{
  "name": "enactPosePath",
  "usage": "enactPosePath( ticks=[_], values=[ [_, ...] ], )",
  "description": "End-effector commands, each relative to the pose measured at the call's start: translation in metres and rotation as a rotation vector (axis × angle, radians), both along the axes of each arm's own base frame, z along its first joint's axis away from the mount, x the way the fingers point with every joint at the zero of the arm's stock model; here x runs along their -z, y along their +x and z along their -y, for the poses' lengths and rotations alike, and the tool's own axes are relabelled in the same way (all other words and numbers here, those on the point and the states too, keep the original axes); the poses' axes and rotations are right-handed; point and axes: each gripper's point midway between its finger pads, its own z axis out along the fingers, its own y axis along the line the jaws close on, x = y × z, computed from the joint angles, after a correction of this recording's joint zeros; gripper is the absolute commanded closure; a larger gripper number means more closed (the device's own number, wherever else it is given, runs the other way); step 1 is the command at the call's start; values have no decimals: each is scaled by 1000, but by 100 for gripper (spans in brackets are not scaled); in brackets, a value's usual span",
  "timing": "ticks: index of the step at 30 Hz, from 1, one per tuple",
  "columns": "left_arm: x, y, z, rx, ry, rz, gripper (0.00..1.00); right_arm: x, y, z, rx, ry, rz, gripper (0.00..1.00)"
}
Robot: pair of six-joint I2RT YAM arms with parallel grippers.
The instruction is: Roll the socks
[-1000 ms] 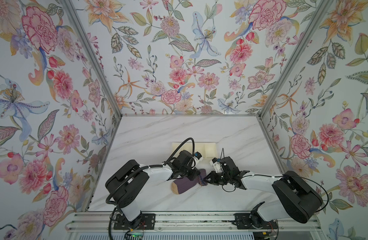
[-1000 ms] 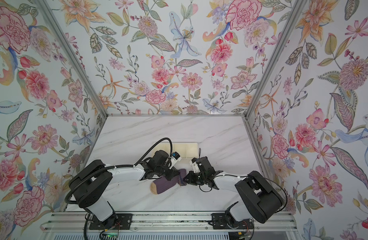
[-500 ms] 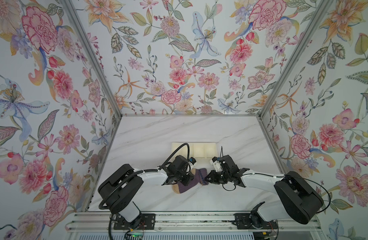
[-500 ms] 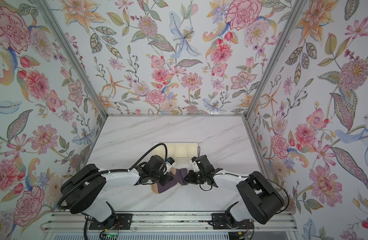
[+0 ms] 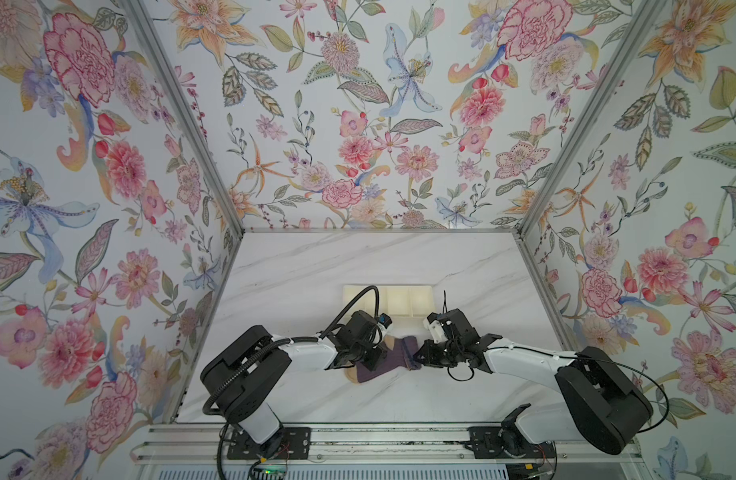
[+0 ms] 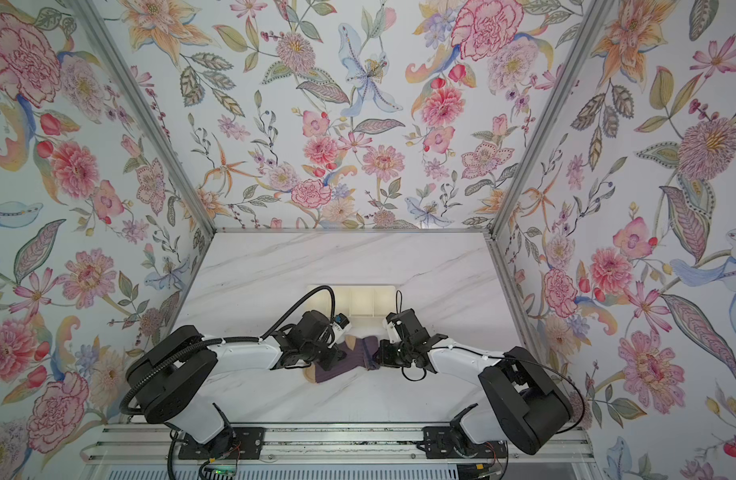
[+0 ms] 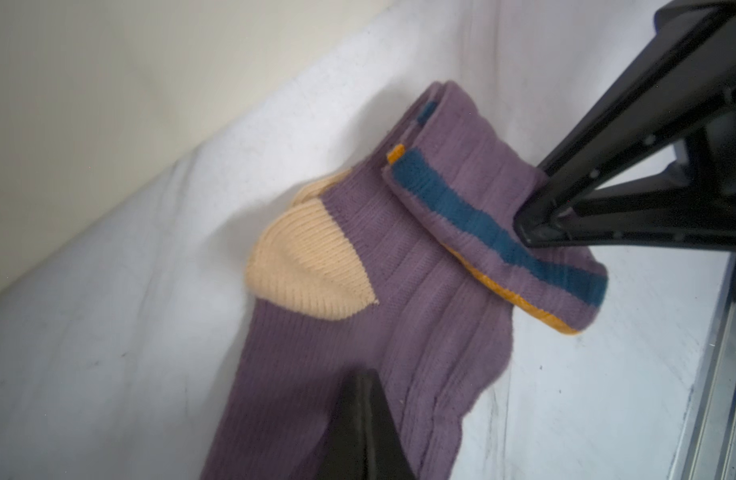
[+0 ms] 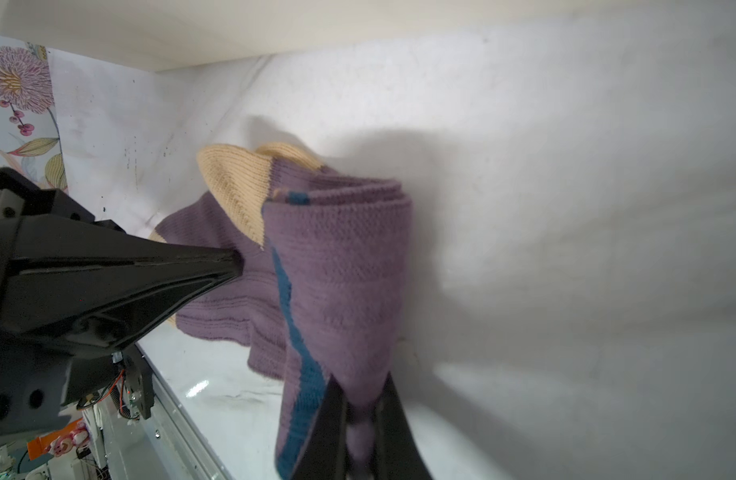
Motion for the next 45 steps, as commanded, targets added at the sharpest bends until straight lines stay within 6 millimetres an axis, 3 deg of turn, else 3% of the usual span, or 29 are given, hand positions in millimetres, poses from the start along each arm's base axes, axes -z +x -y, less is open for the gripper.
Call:
enactPosePath(
  ticks=[1,12,18,32,41,45],
  values=[
    [44,-26,-36,-38,145,-135,100,6,4,21,53,-92,2,93],
    [53,-42,-36,-26,111,-212,100,0,15,47,97,-247,49,93],
    [48,-40,-26,-19,64,-212,100,-1,18,37,66,-284,72,93],
    [3,-23,6,31,-67,-161,100,-6,15,30,-8,-528,156,92],
    [-58,7,47,51,-273,-61,100,-8,14,18,-59,-608,195,92],
    [-59,13,58,59,-299,-72,100,-8,13,13,-67,-596,198,92]
  ],
)
